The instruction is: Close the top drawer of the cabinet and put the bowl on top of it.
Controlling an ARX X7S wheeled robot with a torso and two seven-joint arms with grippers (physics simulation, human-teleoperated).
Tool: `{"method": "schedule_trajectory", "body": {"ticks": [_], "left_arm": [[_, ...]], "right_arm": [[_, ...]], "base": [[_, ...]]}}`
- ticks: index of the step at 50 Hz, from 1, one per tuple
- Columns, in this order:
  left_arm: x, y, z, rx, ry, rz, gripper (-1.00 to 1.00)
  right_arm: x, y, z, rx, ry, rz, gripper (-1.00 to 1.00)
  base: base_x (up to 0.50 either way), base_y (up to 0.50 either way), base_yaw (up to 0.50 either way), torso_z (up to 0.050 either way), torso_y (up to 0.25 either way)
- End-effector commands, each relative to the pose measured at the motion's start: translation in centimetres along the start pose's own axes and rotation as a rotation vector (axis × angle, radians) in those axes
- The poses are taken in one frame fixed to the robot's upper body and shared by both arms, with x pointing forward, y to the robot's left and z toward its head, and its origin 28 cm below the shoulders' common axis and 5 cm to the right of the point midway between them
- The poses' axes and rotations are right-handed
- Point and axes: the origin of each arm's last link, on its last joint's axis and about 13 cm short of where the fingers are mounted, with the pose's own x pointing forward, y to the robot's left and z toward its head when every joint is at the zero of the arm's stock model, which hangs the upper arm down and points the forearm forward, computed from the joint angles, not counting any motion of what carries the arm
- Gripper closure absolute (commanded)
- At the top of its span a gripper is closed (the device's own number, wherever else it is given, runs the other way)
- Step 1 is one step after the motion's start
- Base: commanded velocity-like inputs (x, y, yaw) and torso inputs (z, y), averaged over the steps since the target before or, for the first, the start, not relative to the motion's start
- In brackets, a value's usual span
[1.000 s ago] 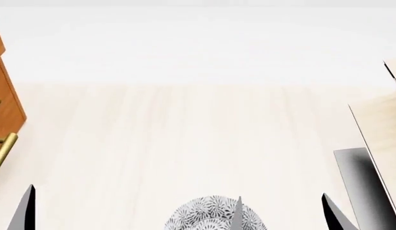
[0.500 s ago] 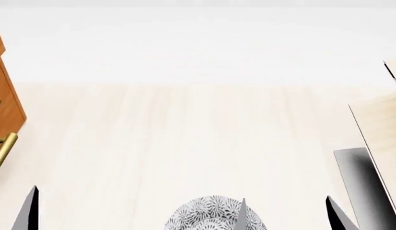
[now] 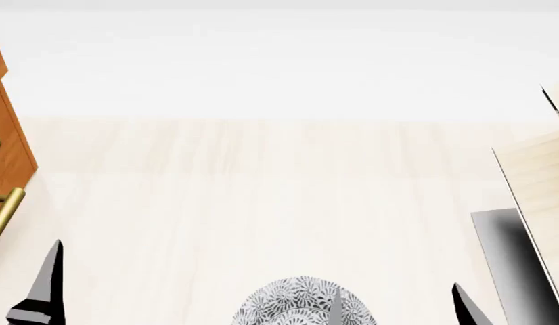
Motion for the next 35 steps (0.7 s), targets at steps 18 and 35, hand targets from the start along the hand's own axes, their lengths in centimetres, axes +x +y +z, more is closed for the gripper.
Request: {"method": "schedule_trajectory", "body": {"ticks": [18,35], "left_arm": [[3.1,0.5,0.1,0.004,0.034,-0.029,-1.0],[5.6,1.3,-1.1,-0.02,0.062,0.002,-1.0]], "right_arm": [[-0.3,-0.1,-0.3,-0.003,0.004,0.003,-1.0],[-0.2,-0.3,-0.7,0.001,0.009,-0.002,-1.0]], "base": [[0.0,0.0,0.0,0.0,0.0],[0.0,0.0,0.0,0.0,0.0]]}}
